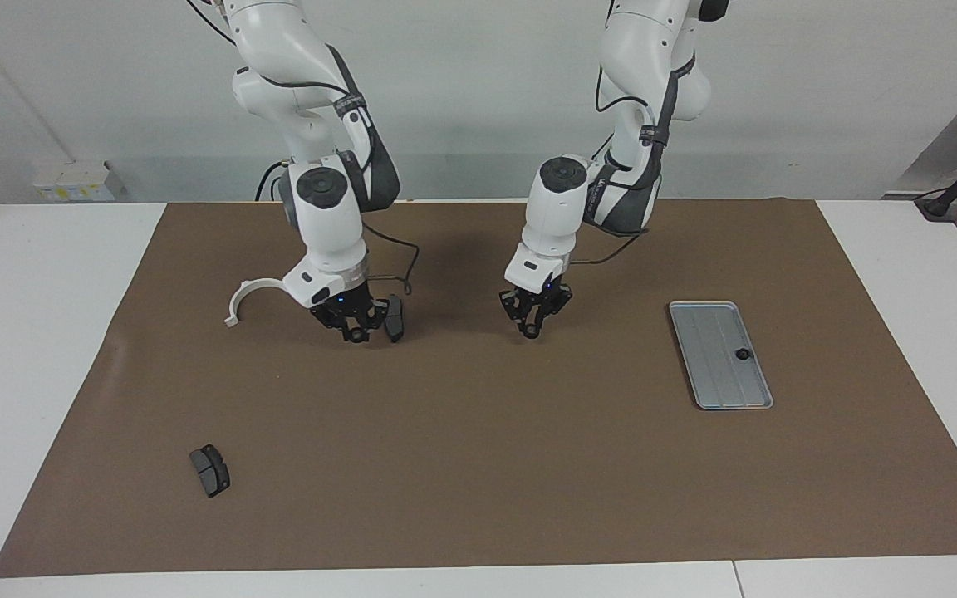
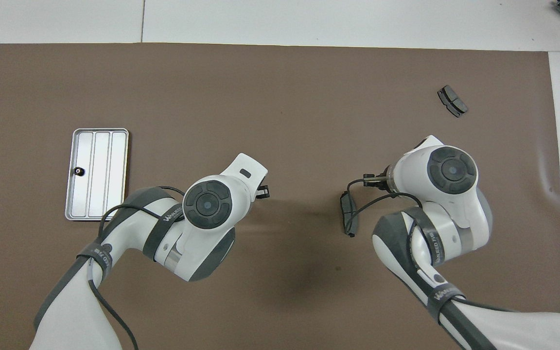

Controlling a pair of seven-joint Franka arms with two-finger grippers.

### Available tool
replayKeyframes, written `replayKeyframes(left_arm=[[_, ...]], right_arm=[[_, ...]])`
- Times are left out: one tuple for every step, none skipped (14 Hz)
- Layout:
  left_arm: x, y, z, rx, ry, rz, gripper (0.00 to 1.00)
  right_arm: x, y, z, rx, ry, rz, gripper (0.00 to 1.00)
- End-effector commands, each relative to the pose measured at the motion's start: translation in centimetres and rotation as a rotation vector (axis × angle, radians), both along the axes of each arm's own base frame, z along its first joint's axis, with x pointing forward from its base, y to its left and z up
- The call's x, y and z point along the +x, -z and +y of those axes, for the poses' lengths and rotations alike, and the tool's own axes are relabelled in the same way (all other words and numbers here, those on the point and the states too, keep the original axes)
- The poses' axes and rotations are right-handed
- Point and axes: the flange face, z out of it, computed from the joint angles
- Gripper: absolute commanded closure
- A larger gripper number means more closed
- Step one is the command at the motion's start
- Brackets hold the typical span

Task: Place bearing gear from tray to pile
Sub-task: 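Place the second gear at center while the right gripper carries its gear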

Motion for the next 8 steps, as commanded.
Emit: replayKeyframes(left_arm=[[-0.9,0.2,-0.8,0.018,0.003,0.015,0.21],[-0.7,0.1,-0.5,0.029,-0.001,0.026,0.1],[-0.3,-0.2,0.2,0.042,-0.008,0.039,0.09],[0.5,-0.7,1.1,0.042,-0.027,0.037,0.09],[2.0,-1.3,2.9,0.04,-0.06,0.03,0.1],[4.1,-2.1,5.7,0.037,-0.108,0.016,0.1],[6.0,-2.9,8.1,0.032,-0.13,0.0,0.1],[7.7,-3.4,10.8,0.032,-0.149,-0.011,0.1]], right_arm=[[-1.0,0.4,-5.1,-0.01,-0.06,0.006,1.0],[-0.8,0.5,-7.3,-0.013,-0.071,0.01,1.0],[-0.6,0.6,-9.6,-0.016,-0.083,0.016,1.0],[-0.5,0.9,-11.8,-0.019,-0.095,0.024,1.0],[-0.5,1.1,-13.7,-0.02,-0.1,0.029,1.0],[-0.5,1.3,-15.4,-0.021,-0.097,0.033,1.0],[-0.6,1.9,-16.5,-0.02,-0.1,0.041,1.0],[-0.6,2.1,-16.8,-0.018,-0.095,0.046,1.0]])
